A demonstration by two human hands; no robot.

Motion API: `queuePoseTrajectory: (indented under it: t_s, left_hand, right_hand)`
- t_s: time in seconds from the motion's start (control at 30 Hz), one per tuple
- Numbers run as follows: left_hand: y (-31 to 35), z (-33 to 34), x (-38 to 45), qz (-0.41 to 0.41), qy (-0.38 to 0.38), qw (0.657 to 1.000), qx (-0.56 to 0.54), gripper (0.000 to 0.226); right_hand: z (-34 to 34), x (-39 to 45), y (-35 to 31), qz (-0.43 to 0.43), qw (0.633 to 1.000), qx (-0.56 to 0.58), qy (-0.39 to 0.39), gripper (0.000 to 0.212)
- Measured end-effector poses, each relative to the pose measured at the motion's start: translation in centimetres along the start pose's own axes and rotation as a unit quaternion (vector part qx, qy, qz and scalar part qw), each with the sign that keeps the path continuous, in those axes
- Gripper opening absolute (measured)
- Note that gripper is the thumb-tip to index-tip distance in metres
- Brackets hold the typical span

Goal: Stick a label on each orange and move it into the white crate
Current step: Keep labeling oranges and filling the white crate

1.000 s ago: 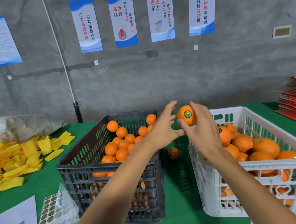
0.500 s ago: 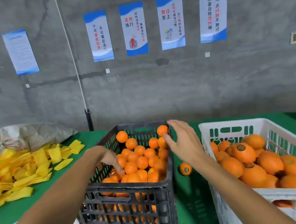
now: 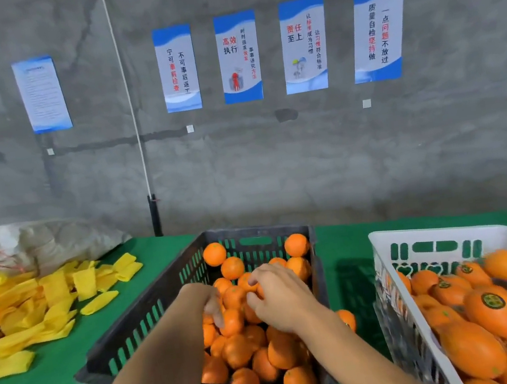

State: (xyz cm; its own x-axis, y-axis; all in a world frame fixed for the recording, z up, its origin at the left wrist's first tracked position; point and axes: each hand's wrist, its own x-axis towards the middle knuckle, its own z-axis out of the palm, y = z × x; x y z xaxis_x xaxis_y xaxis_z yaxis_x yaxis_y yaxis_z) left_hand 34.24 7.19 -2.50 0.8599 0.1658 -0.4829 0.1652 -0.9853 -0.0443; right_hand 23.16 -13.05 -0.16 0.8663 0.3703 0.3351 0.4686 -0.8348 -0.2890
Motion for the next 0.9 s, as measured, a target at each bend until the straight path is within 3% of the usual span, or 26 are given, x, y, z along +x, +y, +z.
queuePoseTrajectory:
  t_s: [0.17, 0.27, 0.37, 0.57, 0.73, 0.8, 0.9]
  left_hand:
    - [0.8, -0.9, -1.8, 0.037, 0.051, 0.998, 0.002, 0.075]
    - [1.8, -2.3, -5.0, 0.107, 0.156, 0.981, -0.051, 0.072]
    - [2.7, -2.4, -10.1, 0.218, 0.289, 0.923, -0.131, 0.064]
    - [4.3, 3.2, -22.7, 0.344, 0.420, 0.778, -0.317, 0.079]
    - [8.1, 11.8, -28.8, 0.446, 0.528, 0.632, -0.351, 0.072]
    - [8.8, 15.4, -29.0, 0.477, 0.554, 0.608, -0.311, 0.070]
    - [8.9, 21.6, -28.3, 0.482, 0.529, 0.638, -0.285, 0.068]
  right_hand:
    - [-0.5, -0.3, -0.4, 0.035, 0.999, -0.002, -0.021, 0.037]
    - [-1.3, -1.0, -1.1, 0.029, 0.999, -0.032, -0.010, 0.041]
    - [-3.0, -2.4, -2.4, 0.027, 0.999, -0.006, 0.043, 0.050]
    - [-5.8, -12.1, -4.6, 0.000, 0.975, 0.120, 0.188, 0.064]
    - [-5.3, -21.7, -4.3, -0.068, 0.898, 0.201, 0.386, 0.063]
    - [-3.1, -24.9, -3.4, -0.077, 0.892, 0.214, 0.389, 0.066]
    - [0.9, -29.8, -1.7, -0.071, 0.919, 0.219, 0.321, 0.066]
